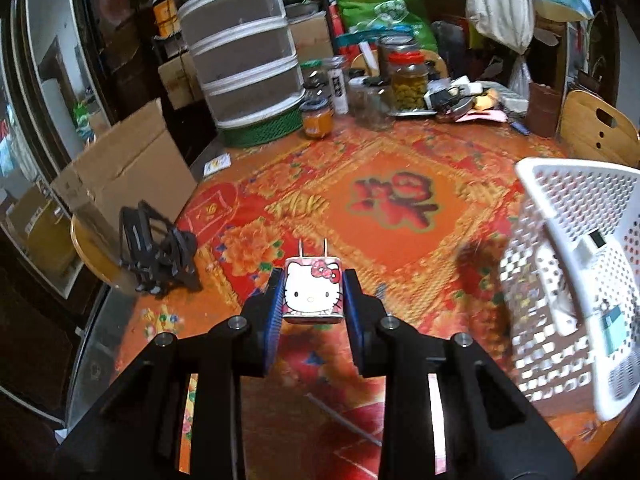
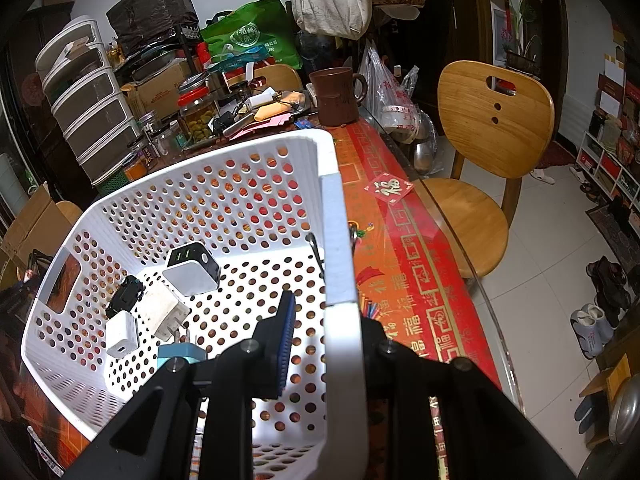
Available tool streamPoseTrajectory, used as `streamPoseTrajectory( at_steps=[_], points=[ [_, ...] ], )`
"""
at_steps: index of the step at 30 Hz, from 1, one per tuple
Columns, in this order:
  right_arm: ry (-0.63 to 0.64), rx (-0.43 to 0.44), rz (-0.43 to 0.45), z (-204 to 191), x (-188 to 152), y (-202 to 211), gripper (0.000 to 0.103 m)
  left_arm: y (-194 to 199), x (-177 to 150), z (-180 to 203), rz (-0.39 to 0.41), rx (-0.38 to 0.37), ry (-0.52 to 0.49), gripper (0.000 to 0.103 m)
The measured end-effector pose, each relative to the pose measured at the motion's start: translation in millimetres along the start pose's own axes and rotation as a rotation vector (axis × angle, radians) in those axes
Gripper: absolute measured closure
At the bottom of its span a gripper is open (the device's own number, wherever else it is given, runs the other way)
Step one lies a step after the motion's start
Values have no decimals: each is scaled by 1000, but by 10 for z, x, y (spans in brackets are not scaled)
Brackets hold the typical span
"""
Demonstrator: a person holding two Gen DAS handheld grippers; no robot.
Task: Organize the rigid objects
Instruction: 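Carry the Hello Kitty charger into the basket and open the left tool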
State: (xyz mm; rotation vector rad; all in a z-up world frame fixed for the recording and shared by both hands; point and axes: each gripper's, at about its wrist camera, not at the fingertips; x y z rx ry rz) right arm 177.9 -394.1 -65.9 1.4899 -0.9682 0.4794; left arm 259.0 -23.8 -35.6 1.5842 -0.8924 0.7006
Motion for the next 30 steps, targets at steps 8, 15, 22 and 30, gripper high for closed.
streamPoseTrajectory(
  at_steps=[8, 15, 22, 30],
  points=[
    [0, 0, 0, -1, 2, -2, 80, 469, 407, 659, 88, -85, -86, 77],
    [0, 1, 0, -3, 0, 0, 80, 722, 594, 1358, 116, -165, -183, 77],
    [2, 1, -3, -12, -9, -7, 80, 520, 421, 1768, 11, -258, -221, 77],
    [2, 1, -2, -16, -17, -7, 80, 437, 279, 1756, -13, -344, -213, 13]
  ],
)
Point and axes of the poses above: each gripper's, at about its wrist camera, not at the fingertips, and y roughly against the way its jaws point, z to its right, x to its top, and after that the axes turned 11 degrees about z, right-handed
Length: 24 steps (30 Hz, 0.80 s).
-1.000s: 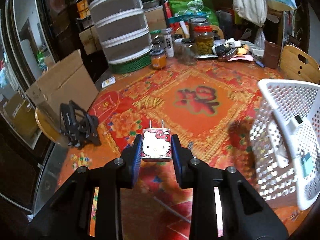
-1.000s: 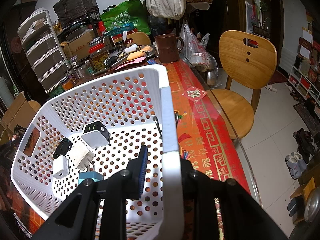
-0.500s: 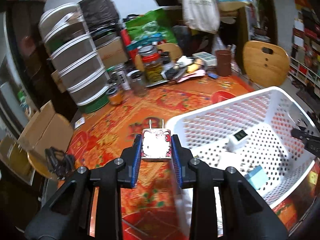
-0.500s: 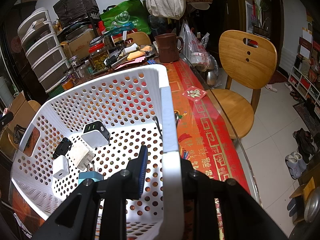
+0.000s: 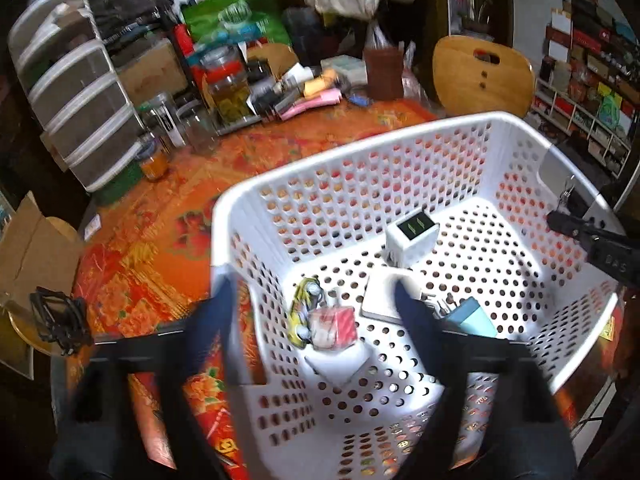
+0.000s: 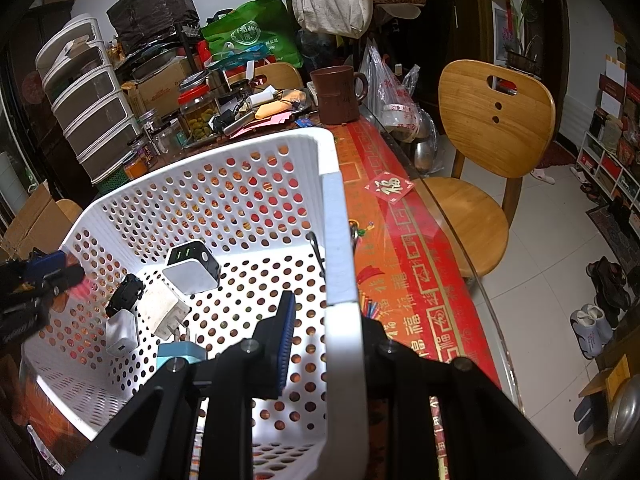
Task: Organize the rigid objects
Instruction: 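Carry the Hello Kitty charger into the basket and open the left tool, then grasp the thin metal rod with the left tool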
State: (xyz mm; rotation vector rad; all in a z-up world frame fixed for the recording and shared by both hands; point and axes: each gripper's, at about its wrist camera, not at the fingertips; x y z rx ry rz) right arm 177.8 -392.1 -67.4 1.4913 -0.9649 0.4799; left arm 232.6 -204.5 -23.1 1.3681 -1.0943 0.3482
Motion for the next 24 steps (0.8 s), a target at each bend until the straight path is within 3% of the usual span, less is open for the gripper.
streamPoseTrajectory(
  at_steps=[3, 5, 7, 10, 13, 17, 24],
  points=[
    [0, 1, -1, -1, 0, -1, 80, 334, -34, -287, 43, 1, 56, 13],
    [2, 1, 1, -6, -2, 1, 80, 581, -153, -573, 42, 44, 101, 12],
    [1, 1, 1, -10, -5, 1, 80, 814, -379, -938, 35, 114, 166, 5],
    [-1, 2, 9, -8, -13, 13, 80, 910, -921, -1500, -27, 218, 325, 1],
    [1, 1, 9, -8, -13, 18, 80, 733, -1417, -1809, -125, 288, 443, 2],
    [1, 1, 8, -8, -13, 21, 80, 397, -1861, -1889, -218, 283, 557, 4],
    [2, 5, 5, -2, -7, 22, 80, -17, -1913, -1598, -274, 314, 581, 9]
  ],
)
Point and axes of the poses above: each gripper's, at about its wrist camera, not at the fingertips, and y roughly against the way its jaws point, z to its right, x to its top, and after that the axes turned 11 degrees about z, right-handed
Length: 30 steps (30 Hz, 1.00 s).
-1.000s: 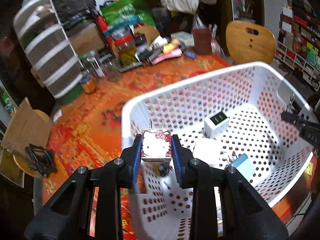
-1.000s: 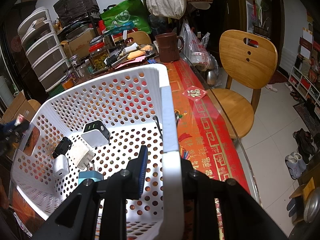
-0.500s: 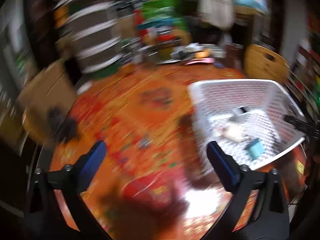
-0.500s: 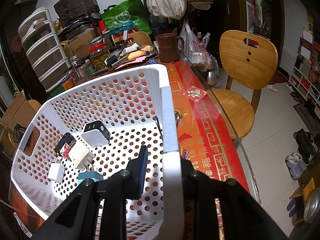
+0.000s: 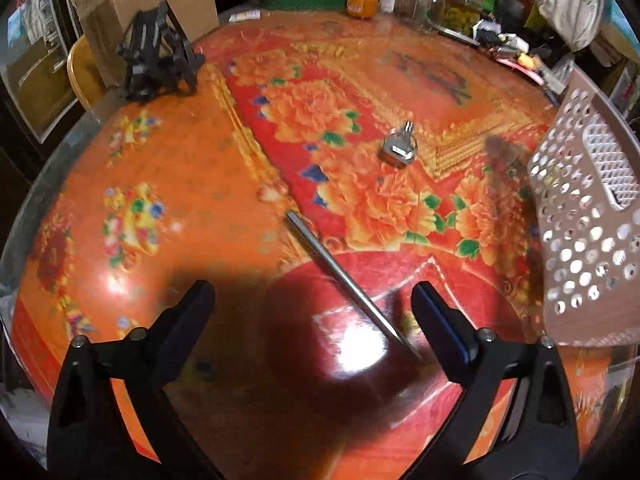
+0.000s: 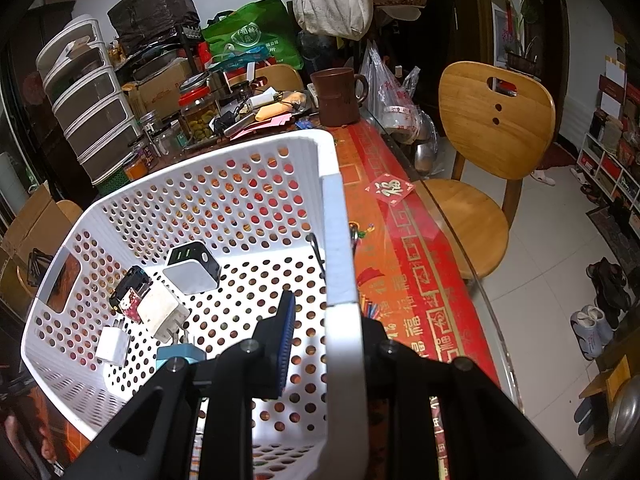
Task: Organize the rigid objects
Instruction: 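Grasp the thin metal rod with the left tool, then carry the metal rod into the basket and open the left tool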
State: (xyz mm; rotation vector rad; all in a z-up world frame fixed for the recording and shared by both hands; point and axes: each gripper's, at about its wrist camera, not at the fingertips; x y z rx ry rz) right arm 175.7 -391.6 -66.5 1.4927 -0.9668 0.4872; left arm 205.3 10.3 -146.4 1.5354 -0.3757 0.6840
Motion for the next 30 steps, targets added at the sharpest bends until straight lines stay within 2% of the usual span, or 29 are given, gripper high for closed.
streamPoseTrajectory(
  at_steps=[2, 3, 4, 5, 6, 7, 11, 14, 19, 21, 26, 30],
  points=[
    [1, 0, 0, 0, 1, 0, 80, 37, -9, 40, 25, 25, 15, 14],
    [1, 1, 0, 0, 1, 4, 80, 35, -11, 80, 30, 36, 22, 28],
    [0, 1, 0, 1, 4, -2, 79, 48, -18, 87, 48, 41, 28, 55],
    [1, 1, 0, 0, 3, -1, 79, 73, -14, 83, 57, 41, 27, 70],
    [1, 1, 0, 0, 3, -1, 79, 87, -13, 64, 57, 38, 27, 91],
    [2, 2, 0, 0, 4, -2, 79, 87, 0, 61, 55, 33, 20, 98],
    [2, 2, 1, -2, 8, -5, 79, 57, 58, -20, 76, -10, -17, 98],
    [1, 2, 1, -2, 7, -5, 79, 87, 104, -110, 113, -2, -30, 98],
    [2, 2, 1, -6, 7, -4, 79, 280, 234, -173, 194, 38, -59, 98],
    [2, 2, 2, -6, 7, -5, 79, 402, 318, -152, 240, 75, -85, 98],
    [3, 2, 1, -7, 7, -5, 79, 747, 642, -45, 345, 163, -143, 98],
    [2, 2, 1, -8, 6, -5, 79, 925, 848, 61, 393, 195, -179, 98]
  ],
)
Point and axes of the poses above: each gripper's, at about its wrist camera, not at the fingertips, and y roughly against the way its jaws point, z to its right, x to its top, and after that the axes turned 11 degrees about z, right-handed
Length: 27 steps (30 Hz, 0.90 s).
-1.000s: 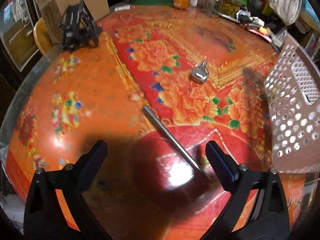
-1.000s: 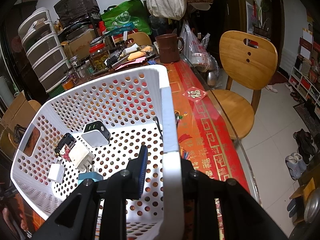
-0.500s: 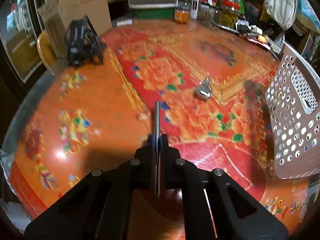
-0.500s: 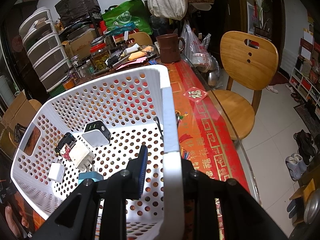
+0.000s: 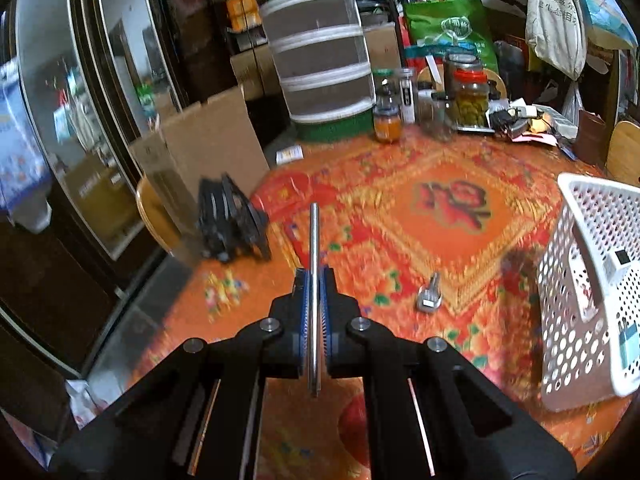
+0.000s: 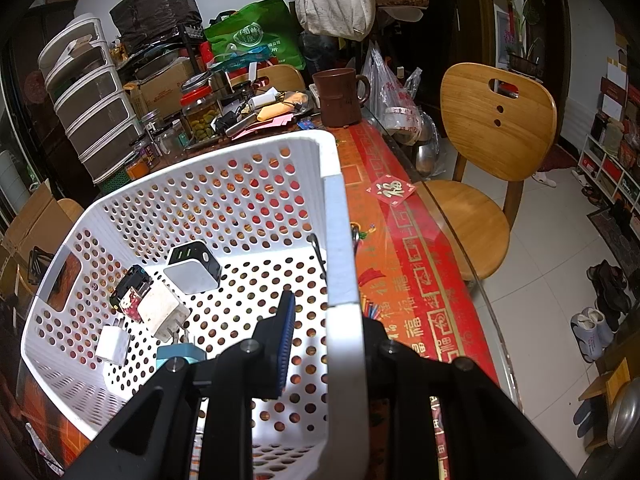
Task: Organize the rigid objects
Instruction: 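Carry the metal rod into the basket and open the left tool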
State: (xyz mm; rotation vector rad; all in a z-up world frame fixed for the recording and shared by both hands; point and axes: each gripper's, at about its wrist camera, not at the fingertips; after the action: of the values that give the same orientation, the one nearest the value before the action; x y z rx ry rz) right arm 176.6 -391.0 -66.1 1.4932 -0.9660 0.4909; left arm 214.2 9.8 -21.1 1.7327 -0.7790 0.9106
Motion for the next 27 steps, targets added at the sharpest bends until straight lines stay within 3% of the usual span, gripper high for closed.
streamPoseTrajectory(
  at_steps=[11, 27],
  points=[
    [1, 0, 0, -3, 0, 0, 79, 340, 409, 396, 104, 11, -110, 98],
    [1, -1, 0, -8, 1, 0, 79, 685, 680, 792, 176, -32, -154, 98]
  ],
)
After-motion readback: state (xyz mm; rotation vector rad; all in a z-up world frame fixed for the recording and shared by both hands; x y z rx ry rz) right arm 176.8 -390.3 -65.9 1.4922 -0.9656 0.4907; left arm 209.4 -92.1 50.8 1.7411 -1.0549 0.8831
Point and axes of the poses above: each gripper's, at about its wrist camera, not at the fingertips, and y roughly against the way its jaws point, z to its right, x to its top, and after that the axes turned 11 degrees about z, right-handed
